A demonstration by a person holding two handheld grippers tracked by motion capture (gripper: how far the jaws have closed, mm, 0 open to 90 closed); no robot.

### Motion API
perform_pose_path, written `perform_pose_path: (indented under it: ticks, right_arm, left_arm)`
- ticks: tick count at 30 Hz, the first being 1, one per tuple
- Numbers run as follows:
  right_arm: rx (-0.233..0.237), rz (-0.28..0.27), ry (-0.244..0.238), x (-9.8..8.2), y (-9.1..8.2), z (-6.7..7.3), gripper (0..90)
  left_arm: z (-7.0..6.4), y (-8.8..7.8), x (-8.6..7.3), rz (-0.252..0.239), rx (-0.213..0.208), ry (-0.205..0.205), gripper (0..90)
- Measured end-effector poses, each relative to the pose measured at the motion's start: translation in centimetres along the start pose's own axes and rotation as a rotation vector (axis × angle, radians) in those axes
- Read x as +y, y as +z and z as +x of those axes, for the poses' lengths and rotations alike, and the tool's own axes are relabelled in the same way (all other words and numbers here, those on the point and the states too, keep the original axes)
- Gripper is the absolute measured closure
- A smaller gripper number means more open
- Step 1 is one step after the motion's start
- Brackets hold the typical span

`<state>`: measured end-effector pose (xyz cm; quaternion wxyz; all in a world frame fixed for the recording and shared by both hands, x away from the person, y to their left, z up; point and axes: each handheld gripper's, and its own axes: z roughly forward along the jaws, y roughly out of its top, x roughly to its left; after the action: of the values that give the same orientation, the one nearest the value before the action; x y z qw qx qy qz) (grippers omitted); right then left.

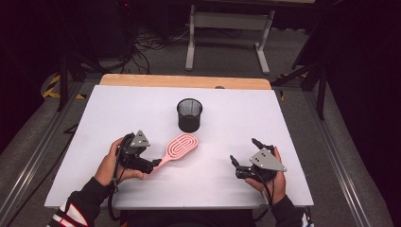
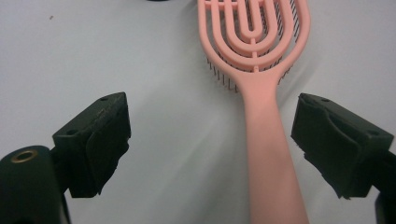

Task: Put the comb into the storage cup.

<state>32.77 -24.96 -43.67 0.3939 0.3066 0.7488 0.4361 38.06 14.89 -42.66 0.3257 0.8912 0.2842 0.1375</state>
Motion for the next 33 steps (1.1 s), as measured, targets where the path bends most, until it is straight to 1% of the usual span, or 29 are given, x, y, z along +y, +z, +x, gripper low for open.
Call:
perform_pose_path:
  ticks: [2, 5, 6, 7, 8, 9, 11, 12, 13, 15, 17, 18, 19, 20, 22, 23, 25, 27, 29, 32, 33]
  right_arm:
    - [0.0, 0.001, 0.0, 0.0, 0.0, 0.0, 8.8]
    - [-0.003, 0.005, 0.001, 0.0, 0.0, 0.0, 8.8]
    - [-0.004, 0.006, 0.002, 0.0, 0.0, -0.1, 8.8]
    - [-0.005, 0.007, 0.003, 0.0, 0.1, -0.1, 8.8]
    - [-0.005, 0.007, 0.003, 0.0, 0.1, -0.1, 8.8]
    - [-0.004, 0.008, 0.004, 0.0, 0.1, -0.1, 8.8]
    - [-0.005, 0.009, 0.005, -0.1, 0.1, -0.2, 8.8]
    - [-0.005, 0.009, 0.005, -0.1, 0.1, -0.2, 8.8]
    - [-0.004, 0.011, 0.003, -0.1, 0.1, -0.1, 8.7]
    - [-0.003, 0.012, 0.002, -0.1, 0.1, -0.1, 8.7]
    - [-0.004, 0.015, -0.001, -0.1, 0.1, -0.1, 8.8]
    - [-0.004, 0.015, -0.001, -0.1, 0.1, -0.1, 8.8]
    - [-0.004, 0.017, -0.002, -0.1, 0.2, -0.1, 8.9]
    - [-0.004, 0.019, -0.006, -0.1, 0.2, -0.1, 8.9]
    - [-0.001, 0.023, -0.009, -0.1, 0.2, 0.0, 8.9]
    - [-0.001, 0.024, -0.012, -0.1, 0.2, 0.0, 8.9]
    - [-0.001, 0.027, -0.013, -0.1, 0.3, 0.0, 9.0]
    - [0.0, 0.029, -0.014, -0.1, 0.3, 0.0, 9.0]
    - [0.001, 0.029, -0.014, -0.1, 0.3, 0.0, 9.1]
    - [0.006, 0.032, -0.018, -0.1, 0.3, 0.1, 9.1]
    - [0.006, 0.032, -0.018, -0.1, 0.3, 0.1, 9.1]
  left_arm:
    - [-0.1, 0.2, 0.2, 0.008, 0.0, -0.003, 12.1]
    - [-0.2, 1.0, 0.7, 0.049, -0.001, -0.003, 12.2]
    - [-0.2, 1.6, 1.1, 0.089, -0.001, -0.001, 12.9]
    - [-0.2, 1.6, 1.1, 0.089, -0.001, -0.001, 13.4]
    - [-0.2, 2.2, 1.3, 0.116, -0.015, -0.001, 14.1]
    - [-0.2, 2.4, 1.4, 0.131, -0.023, -0.006, 14.3]
    - [-0.3, 2.9, 1.7, 0.152, -0.041, 0.003, 15.6]
    - [-0.3, 2.9, 1.7, 0.152, -0.041, 0.003, 16.2]
    - [-0.4, 3.2, 1.8, 0.161, -0.045, 0.007, 18.0]
    - [-0.4, 3.3, 1.9, 0.168, -0.05, 0.007, 22.3]
    - [-0.4, 3.7, 2.2, 0.189, -0.058, 0.001, 25.3]
    - [-0.4, 3.7, 2.2, 0.189, -0.058, 0.001, 28.0]
    - [-0.4, 4.0, 2.3, 0.197, -0.063, 0.005, 28.0]
    - [-0.5, 4.1, 2.3, 0.209, -0.066, -0.006, 30.0]
    - [-0.5, 4.4, 2.5, 0.217, -0.079, 0.002, 35.1]
    - [-0.5, 4.6, 2.5, 0.226, -0.099, 0.01, 39.2]
    - [-0.5, 4.5, 2.6, 0.232, -0.101, 0.006, 41.4]
    - [-0.5, 4.5, 2.6, 0.232, -0.1, 0.006, 45.7]
    - [-0.6, 4.4, 2.6, 0.233, -0.101, 0.017, 49.4]
    - [-0.8, 4.4, 2.8, 0.243, -0.108, 0.043, 58.1]
    - [-0.8, 4.4, 2.8, 0.243, -0.108, 0.043, 60.4]
